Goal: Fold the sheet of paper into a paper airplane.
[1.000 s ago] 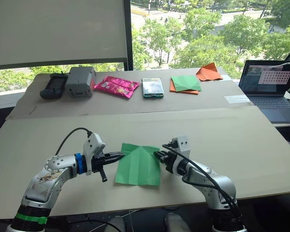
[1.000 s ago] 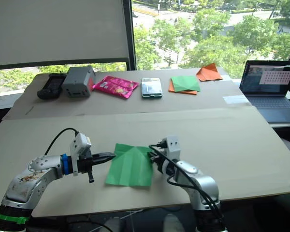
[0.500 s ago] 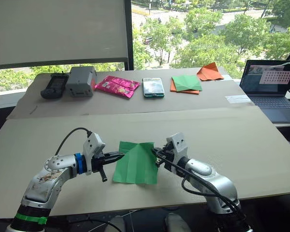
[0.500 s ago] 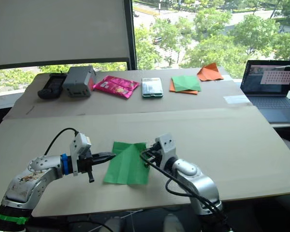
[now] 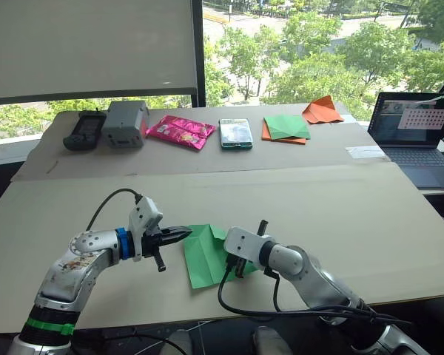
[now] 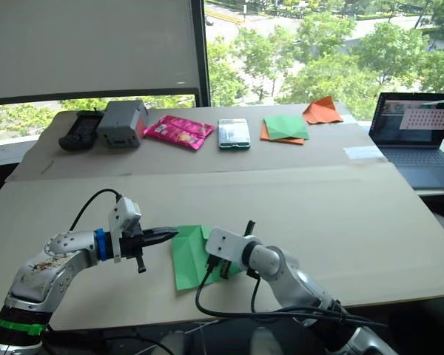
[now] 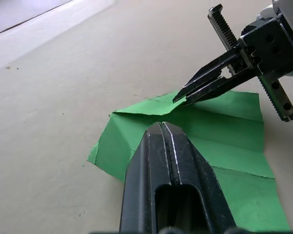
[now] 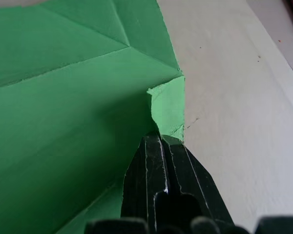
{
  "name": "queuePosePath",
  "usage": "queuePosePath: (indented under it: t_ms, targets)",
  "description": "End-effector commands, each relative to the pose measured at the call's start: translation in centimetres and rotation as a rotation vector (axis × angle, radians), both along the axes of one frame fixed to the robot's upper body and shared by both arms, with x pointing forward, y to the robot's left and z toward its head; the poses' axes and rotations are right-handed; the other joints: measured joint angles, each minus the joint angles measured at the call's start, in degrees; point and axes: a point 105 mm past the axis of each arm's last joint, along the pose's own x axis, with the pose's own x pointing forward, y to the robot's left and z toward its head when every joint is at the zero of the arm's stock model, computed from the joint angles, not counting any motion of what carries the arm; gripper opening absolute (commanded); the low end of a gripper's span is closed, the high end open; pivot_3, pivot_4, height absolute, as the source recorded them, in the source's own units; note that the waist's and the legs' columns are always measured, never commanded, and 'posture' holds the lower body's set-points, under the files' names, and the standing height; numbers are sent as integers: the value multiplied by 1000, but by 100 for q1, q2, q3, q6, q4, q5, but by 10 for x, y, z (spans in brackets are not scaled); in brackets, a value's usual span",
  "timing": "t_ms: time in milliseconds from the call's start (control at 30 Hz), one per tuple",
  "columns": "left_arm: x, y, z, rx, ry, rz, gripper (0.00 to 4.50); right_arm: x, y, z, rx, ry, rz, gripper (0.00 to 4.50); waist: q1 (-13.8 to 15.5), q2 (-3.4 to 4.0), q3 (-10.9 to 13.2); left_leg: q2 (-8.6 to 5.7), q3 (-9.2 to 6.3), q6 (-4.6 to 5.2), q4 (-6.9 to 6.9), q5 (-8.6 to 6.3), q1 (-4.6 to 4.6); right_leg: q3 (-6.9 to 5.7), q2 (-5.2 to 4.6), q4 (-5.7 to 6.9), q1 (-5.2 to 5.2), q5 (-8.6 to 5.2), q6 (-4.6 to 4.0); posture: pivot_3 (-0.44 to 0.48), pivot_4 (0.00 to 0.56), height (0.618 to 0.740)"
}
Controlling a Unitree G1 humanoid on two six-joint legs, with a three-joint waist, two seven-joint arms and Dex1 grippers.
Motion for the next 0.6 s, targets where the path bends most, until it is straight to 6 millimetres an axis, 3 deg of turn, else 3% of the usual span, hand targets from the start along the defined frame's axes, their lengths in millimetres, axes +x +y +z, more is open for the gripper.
queuePosePath:
  t_ms: [33,367,600]
  targets:
    - [12,-3,5,34,-37,-36,0,0,7,6,-22,-27,57,30,5,-1,0,0,0,0,1,0,0,0,0,1,2,0,0,0,150,732]
    - [55,-36,-13,89,-42,-109,0,6,9,3,11,25,18,30,1,-15,-5,-3,-2,45,8,29,1,4,9,45,10,4,7,0,150,732]
    - [62,-35,-28,140,-31,-113,0,7,7,3,14,29,1,30,-15,-10,-7,-1,-7,50,1,31,8,6,18,72,15,5,8,0,150,732]
